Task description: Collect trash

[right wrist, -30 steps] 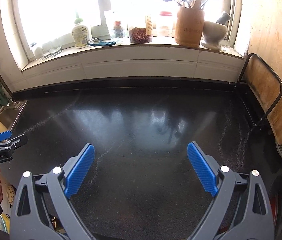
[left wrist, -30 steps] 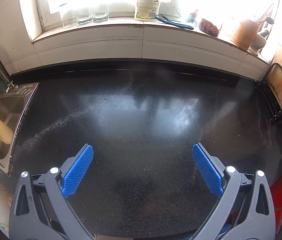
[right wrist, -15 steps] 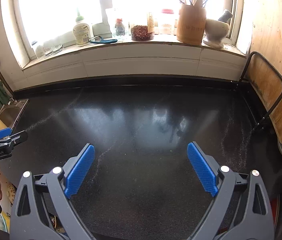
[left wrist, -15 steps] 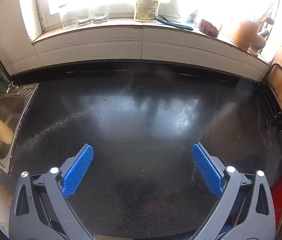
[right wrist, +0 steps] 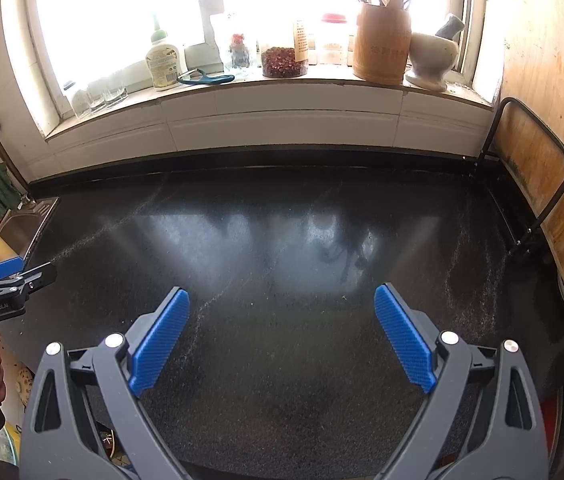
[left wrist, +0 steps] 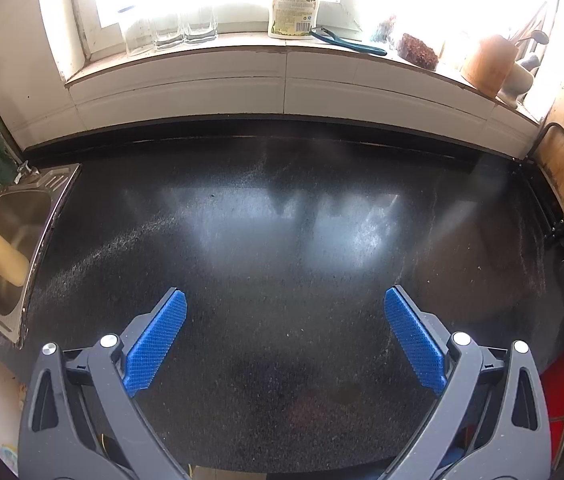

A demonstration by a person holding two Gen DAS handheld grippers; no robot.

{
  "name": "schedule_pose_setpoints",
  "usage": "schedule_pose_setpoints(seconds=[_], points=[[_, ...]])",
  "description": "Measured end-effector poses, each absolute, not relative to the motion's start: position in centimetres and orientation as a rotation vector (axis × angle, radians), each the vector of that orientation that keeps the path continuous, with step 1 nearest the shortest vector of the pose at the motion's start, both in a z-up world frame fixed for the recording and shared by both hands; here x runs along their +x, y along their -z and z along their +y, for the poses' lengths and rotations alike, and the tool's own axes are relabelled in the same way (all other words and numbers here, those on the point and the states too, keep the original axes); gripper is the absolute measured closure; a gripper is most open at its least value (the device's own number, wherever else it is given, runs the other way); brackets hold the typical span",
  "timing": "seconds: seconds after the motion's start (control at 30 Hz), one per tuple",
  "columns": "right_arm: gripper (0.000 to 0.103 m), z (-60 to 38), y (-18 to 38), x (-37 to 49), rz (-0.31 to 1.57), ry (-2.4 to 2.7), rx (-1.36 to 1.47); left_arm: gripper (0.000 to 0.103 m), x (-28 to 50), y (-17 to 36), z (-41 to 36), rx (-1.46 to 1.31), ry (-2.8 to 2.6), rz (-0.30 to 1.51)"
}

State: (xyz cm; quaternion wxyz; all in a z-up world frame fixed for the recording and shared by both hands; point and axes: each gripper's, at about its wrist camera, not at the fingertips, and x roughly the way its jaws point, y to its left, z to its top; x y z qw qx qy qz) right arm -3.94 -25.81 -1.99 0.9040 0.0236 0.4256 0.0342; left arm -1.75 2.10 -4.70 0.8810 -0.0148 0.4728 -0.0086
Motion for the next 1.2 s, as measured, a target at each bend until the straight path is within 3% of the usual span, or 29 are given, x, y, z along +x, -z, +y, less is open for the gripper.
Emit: schedule_pose_setpoints(seconds=[1.2], points=[[0.012, -25.83, 1.97, -3.86, 0.880, -0.072, 0.046, 0.007, -1.56, 4.83, 2.08, -0.020, 0.008, 1.000]])
